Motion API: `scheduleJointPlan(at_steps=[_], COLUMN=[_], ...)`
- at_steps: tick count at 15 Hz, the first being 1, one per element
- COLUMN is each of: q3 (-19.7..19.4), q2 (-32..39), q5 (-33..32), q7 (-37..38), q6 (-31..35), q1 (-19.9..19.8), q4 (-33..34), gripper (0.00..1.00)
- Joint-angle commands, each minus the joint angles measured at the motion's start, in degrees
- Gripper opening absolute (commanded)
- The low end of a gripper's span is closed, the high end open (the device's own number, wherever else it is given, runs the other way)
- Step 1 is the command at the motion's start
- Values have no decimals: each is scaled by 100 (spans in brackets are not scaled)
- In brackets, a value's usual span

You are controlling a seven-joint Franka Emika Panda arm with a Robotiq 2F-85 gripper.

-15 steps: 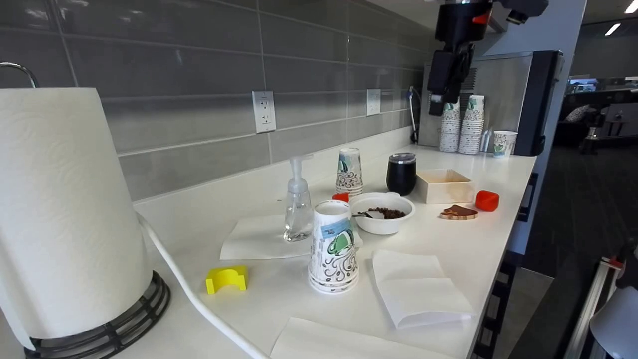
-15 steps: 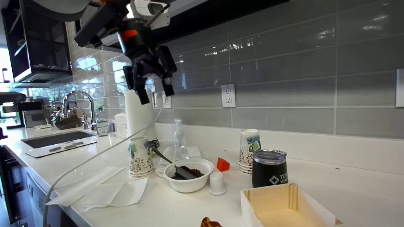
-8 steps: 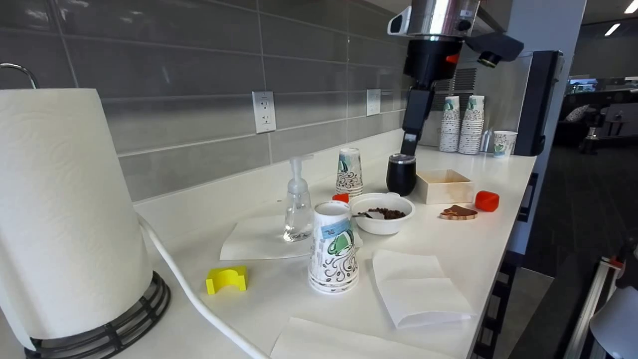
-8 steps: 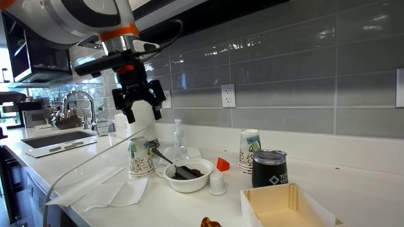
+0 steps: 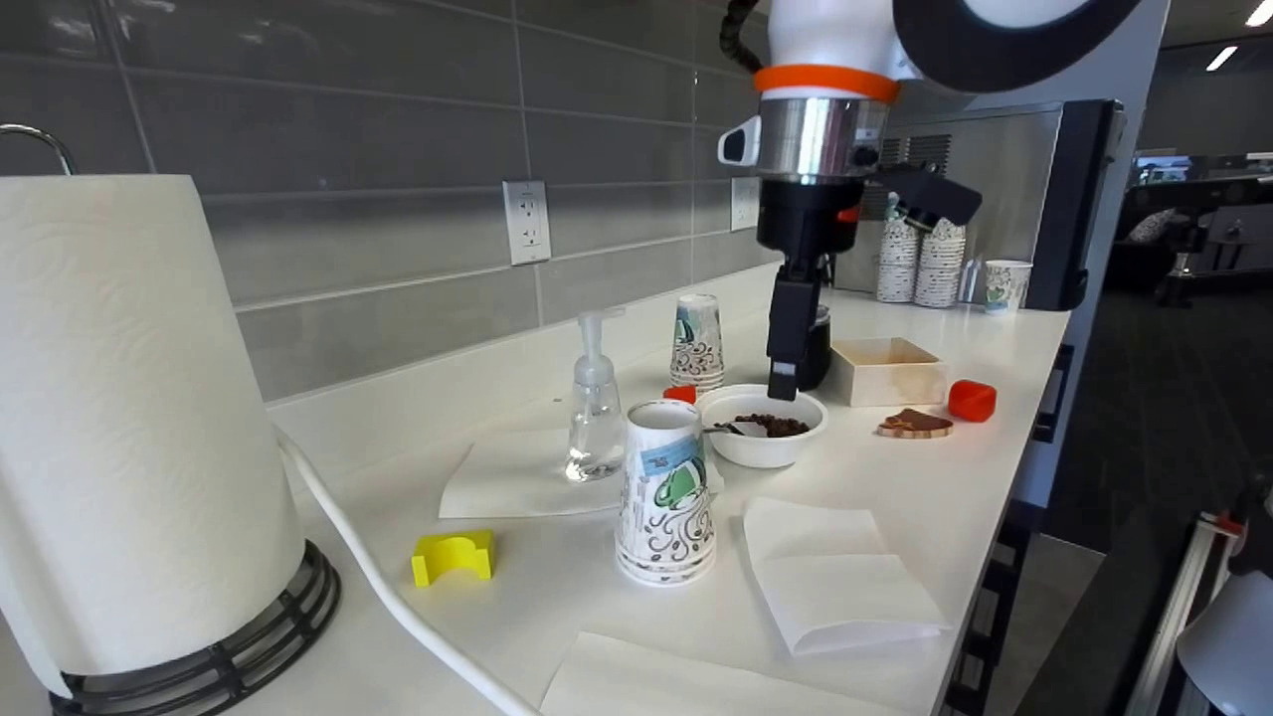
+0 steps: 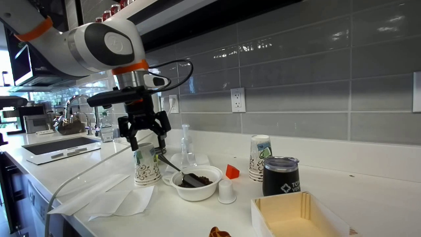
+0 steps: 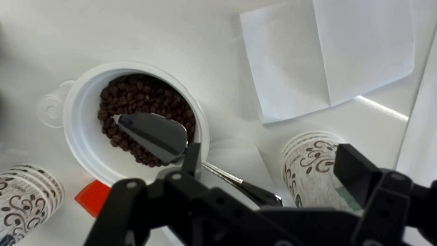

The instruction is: Use the tissue to wipe the counter

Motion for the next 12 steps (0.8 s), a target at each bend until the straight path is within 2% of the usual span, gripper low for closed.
scheduleJointPlan(at_steps=[1,12], q3=[6,178], q2=[535,2102], q5=[97,486], q7=[-61,-357], q6=[141,881], q1=[-9,66], q4=[6,1], gripper=[100,100])
